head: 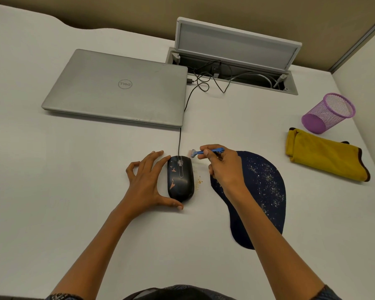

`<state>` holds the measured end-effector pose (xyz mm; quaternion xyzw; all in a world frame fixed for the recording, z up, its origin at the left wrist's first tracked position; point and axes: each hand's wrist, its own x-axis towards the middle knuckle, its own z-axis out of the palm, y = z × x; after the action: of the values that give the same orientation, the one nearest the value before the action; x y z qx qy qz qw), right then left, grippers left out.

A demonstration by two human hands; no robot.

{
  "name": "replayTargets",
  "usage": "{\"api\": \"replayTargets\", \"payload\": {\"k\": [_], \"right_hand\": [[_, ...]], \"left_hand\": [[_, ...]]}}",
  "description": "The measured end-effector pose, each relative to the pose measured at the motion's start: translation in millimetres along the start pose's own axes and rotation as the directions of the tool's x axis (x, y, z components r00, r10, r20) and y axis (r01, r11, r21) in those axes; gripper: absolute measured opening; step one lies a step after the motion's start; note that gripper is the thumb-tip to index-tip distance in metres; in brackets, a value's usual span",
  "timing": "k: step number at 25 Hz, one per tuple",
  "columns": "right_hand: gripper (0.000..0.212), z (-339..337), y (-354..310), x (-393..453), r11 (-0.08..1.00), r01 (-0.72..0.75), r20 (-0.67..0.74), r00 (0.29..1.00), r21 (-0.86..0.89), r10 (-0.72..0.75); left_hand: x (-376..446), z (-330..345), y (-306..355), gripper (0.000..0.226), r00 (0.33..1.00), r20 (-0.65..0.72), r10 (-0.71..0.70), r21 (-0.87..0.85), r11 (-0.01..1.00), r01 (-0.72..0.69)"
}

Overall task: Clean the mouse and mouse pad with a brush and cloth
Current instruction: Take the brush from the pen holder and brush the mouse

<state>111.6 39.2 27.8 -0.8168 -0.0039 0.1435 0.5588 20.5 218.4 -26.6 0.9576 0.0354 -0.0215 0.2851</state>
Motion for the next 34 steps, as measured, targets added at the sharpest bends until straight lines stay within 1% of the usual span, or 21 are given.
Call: {"api": "replayTargets", "payload": {"k": [2, 3, 5, 6, 8, 9, 11, 14, 16, 17, 19, 20, 22, 23, 25, 27, 28, 30, 31, 33, 34], "right_hand": [[0.015, -1.2, -0.3, 1.4, 0.999, 0.002, 0.034, 0.999, 0.034, -0.003], [0.016, -1.6, 0.0, 1.5, 1.0, 0.006, 0.056, 0.998, 0.023, -0.008], [0.014, -3.6, 1.4, 1.4, 0.999, 0.031, 0.02, 0.999, -0.042, -0.03], [0.013, -5.0, 1.6, 1.0, 0.998, 0.043, 0.001, 0.999, -0.038, -0.043], [0.015, -6.6, 2.6, -0.1, 0.998, 0.06, 0.031, 0.998, 0.008, -0.06], [0.015, -7.4, 4.0, -0.3, 0.998, 0.067, 0.035, 0.997, -0.014, -0.066], [0.016, -10.6, 6.6, 0.0, 0.996, 0.061, -0.005, 0.998, -0.067, -0.062], [0.015, -14.6, 8.9, -2.7, 0.998, 0.056, 0.029, 0.998, -0.001, -0.056], [0.015, -16.2, 11.7, -5.1, 0.997, 0.066, 0.002, 0.998, -0.045, -0.066], [0.015, -16.6, 12.3, -5.9, 0.997, 0.068, -0.01, 0.998, -0.03, -0.069], [0.016, -15.6, 12.3, -7.9, 0.996, 0.077, 0.03, 0.997, 0.04, -0.078], [0.016, -15.1, 12.4, -8.9, 0.996, 0.088, 0.042, 0.995, 0.033, -0.089], [0.015, -15.1, 12.5, -10.1, 0.994, 0.107, 0.01, 0.994, -0.012, -0.107], [0.015, -15.7, 11.8, -10.3, 0.994, 0.108, 0.003, 0.994, -0.004, -0.108], [0.016, -16.4, 11.3, -10.0, 0.996, 0.092, 0.029, 0.995, 0.011, -0.092], [0.016, -17.4, 12.1, -9.7, 0.999, 0.042, 0.001, 0.999, 0.011, -0.042], [0.016, -18.0, 11.9, -10.7, 0.999, 0.019, -0.011, 1.0, 0.048, -0.019], [0.016, -17.4, 11.8, -14.3, 0.992, 0.011, 0.039, 0.999, 0.126, -0.016], [0.016, -17.2, 12.3, -16.5, 0.993, 0.02, 0.05, 0.998, 0.112, -0.026], [0.015, -19.2, 13.1, -18.8, 0.998, 0.025, -0.007, 1.0, 0.049, -0.024], [0.015, -21.1, 12.7, -19.6, 0.998, 0.018, -0.026, 1.0, 0.054, -0.017]], "left_hand": [[-0.3, -0.2, 0.3, 0.124, 1.0, 0.002, -0.002, -0.002, 1.0, 0.002], [-0.3, -0.3, 0.4, 0.124, 1.0, 0.002, -0.002, -0.006, 1.0, 0.002], [-0.2, -0.7, 0.3, 0.124, 1.0, 0.004, -0.001, -0.009, 1.0, 0.001], [-0.2, -0.7, 0.4, 0.124, 1.0, 0.006, -0.002, -0.008, 1.0, 0.002], [-0.3, -0.9, 0.9, 0.125, 1.0, 0.005, -0.003, -0.003, 1.0, 0.003], [-0.1, -0.9, 1.3, 0.125, 1.0, 0.005, -0.003, -0.003, 1.0, 0.003], [-0.1, -1.0, 1.2, 0.126, 1.0, 0.007, 0.0, 0.0, 1.0, 0.0], [-0.5, -1.5, 1.9, 0.125, 1.0, 0.004, -0.005, -0.009, 1.0, 0.005], [-0.1, -1.1, 1.6, 0.125, 1.0, 0.004, -0.006, -0.009, 1.0, 0.006], [-0.2, -0.6, 1.4, 0.125, 1.0, 0.006, -0.007, -0.008, 1.0, 0.007], [-0.2, -0.1, 0.9, 0.126, 1.0, 0.007, -0.01, -0.005, 1.0, 0.01], [-0.1, 0.3, 0.3, 0.128, 1.0, 0.007, -0.011, -0.004, 1.0, 0.011], [0.4, 1.2, -0.2, 0.13, 1.0, 0.011, -0.012, -0.009, 1.0, 0.013], [0.4, 1.3, -0.1, 0.129, 1.0, 0.011, -0.014, -0.011, 1.0, 0.014], [0.3, 1.1, 0.0, 0.13, 1.0, 0.01, -0.016, -0.011, 1.0, 0.016], [0.3, 0.9, 0.0, 0.131, 1.0, 0.008, -0.012, -0.011, 1.0, 0.012], [0.1, 1.0, 0.2, 0.13, 1.0, 0.005, -0.009, -0.009, 1.0, 0.009], [-0.5, 0.1, 1.1, 0.13, 1.0, 0.0, -0.006, -0.006, 1.0, 0.006], [-0.5, -0.3, 1.7, 0.131, 1.0, -0.001, -0.003, -0.004, 1.0, 0.003], [-0.6, -0.8, 2.5, 0.131, 1.0, 0.002, 0.0, 0.001, 1.0, 0.0], [-0.9, -1.2, 3.0, 0.132, 1.0, 0.004, 0.0, 0.001, 1.0, 0.0]]}}
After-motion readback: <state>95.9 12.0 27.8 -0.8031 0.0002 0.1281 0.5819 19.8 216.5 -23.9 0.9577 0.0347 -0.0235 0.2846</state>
